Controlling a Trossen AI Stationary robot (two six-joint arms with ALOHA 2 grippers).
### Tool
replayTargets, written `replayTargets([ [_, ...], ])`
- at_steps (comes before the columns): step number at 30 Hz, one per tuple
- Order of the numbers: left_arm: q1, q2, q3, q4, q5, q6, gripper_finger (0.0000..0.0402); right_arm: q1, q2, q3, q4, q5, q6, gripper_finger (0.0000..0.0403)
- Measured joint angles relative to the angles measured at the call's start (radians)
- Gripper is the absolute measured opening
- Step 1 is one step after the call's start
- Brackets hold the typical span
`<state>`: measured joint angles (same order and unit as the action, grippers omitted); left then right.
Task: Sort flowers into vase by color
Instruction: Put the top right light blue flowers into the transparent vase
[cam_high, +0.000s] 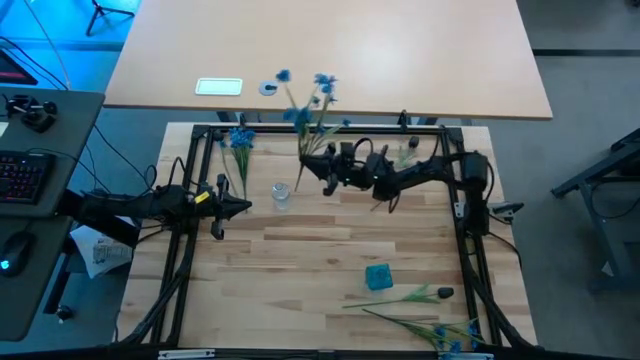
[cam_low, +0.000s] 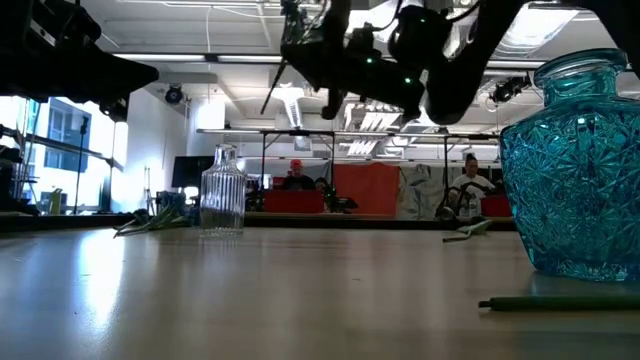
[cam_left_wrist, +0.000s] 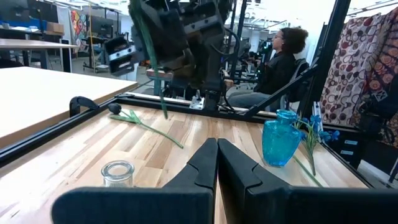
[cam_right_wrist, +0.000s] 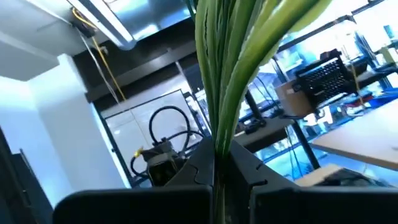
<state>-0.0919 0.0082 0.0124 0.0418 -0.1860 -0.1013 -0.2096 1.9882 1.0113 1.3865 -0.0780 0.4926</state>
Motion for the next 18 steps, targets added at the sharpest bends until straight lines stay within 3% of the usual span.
replayTargets([
  [9,0.000,0.000,0.000,0.000,0.000,0.000,0.0000,-0.010,0.123,0.243,-0.161,-0.061,-0.076,0.0001],
  [18,0.000,0.000,0.000,0.000,0.000,0.000,0.0000,-0.024,0.142,0.287,-0.313,-0.095,-0.161,0.0001],
])
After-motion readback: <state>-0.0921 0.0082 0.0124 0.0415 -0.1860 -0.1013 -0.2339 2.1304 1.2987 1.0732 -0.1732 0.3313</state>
